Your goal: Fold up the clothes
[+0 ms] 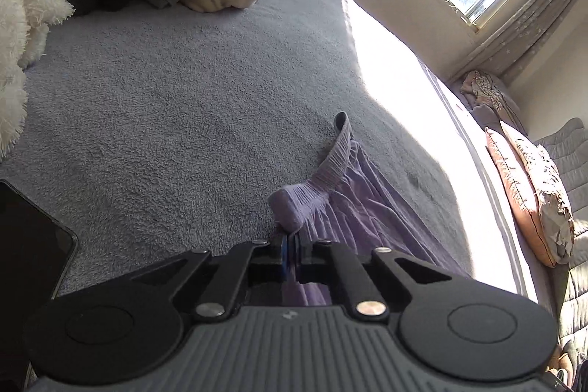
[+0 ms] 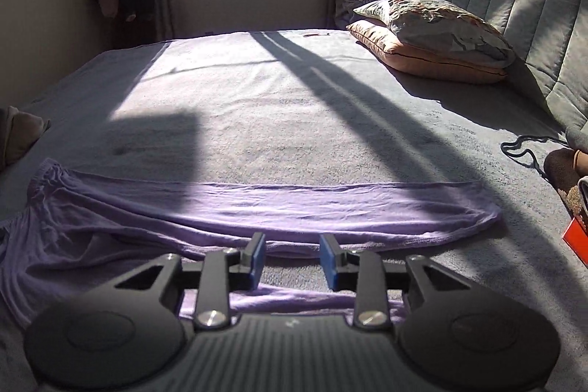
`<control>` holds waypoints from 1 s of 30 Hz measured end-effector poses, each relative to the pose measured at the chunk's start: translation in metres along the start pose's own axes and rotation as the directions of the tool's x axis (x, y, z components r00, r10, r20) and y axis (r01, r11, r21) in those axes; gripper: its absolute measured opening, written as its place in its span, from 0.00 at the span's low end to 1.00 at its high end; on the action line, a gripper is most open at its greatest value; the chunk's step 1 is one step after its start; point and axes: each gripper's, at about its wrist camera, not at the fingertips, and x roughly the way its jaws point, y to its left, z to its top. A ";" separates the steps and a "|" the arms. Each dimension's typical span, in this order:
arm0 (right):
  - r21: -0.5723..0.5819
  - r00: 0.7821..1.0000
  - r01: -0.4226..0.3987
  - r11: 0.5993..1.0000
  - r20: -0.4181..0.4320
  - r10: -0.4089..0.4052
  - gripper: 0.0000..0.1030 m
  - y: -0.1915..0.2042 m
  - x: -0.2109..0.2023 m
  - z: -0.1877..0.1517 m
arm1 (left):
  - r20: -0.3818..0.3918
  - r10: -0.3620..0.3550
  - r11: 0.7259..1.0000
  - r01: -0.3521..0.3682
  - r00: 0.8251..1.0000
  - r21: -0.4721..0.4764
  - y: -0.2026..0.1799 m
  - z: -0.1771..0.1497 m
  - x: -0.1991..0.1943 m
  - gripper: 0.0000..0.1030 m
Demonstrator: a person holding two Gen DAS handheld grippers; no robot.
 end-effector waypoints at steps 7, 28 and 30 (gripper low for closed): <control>0.020 0.999 0.021 1.000 -0.045 -0.020 0.33 -0.026 0.000 -0.012 | 0.053 0.067 0.998 -0.067 0.996 0.001 0.021 0.002 -0.032 0.02; -0.724 0.960 -0.249 0.643 -0.094 0.265 0.38 0.124 -0.018 -0.114 | -0.010 0.039 0.995 -0.040 0.999 -0.093 0.035 -0.002 -0.031 0.02; -0.773 0.955 -0.249 0.584 -0.093 0.283 0.32 0.142 -0.017 -0.124 | -0.005 0.028 0.996 -0.028 1.000 -0.083 0.034 -0.001 -0.032 0.02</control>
